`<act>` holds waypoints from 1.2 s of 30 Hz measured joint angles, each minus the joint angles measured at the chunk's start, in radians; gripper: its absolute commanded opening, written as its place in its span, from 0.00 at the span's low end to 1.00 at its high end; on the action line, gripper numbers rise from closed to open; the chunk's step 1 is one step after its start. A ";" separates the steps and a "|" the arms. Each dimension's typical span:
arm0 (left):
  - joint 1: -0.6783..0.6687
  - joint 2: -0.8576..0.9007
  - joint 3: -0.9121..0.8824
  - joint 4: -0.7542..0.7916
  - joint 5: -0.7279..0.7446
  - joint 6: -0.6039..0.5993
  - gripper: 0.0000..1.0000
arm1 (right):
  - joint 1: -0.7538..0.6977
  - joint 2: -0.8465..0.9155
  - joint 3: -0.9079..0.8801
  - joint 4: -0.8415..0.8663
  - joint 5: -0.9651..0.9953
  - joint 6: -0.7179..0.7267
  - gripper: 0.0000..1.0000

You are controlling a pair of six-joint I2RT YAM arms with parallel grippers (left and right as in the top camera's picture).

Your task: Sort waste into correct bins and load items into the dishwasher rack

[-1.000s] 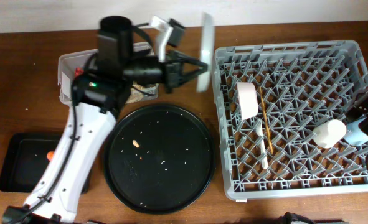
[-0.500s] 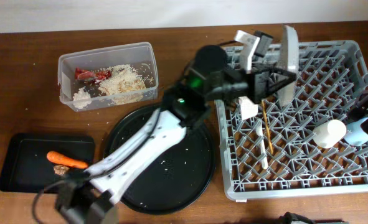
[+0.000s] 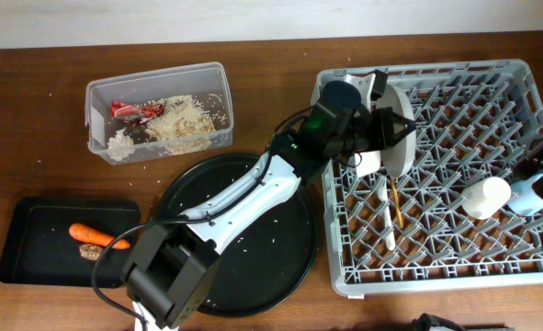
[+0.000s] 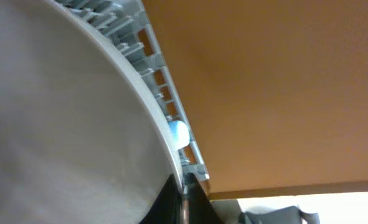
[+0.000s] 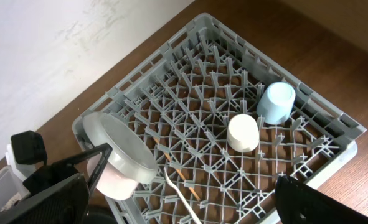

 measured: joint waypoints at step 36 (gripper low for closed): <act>0.580 -1.068 0.040 -1.413 -0.774 0.731 0.99 | 0.310 -0.081 -0.001 -0.016 -0.478 -0.293 0.98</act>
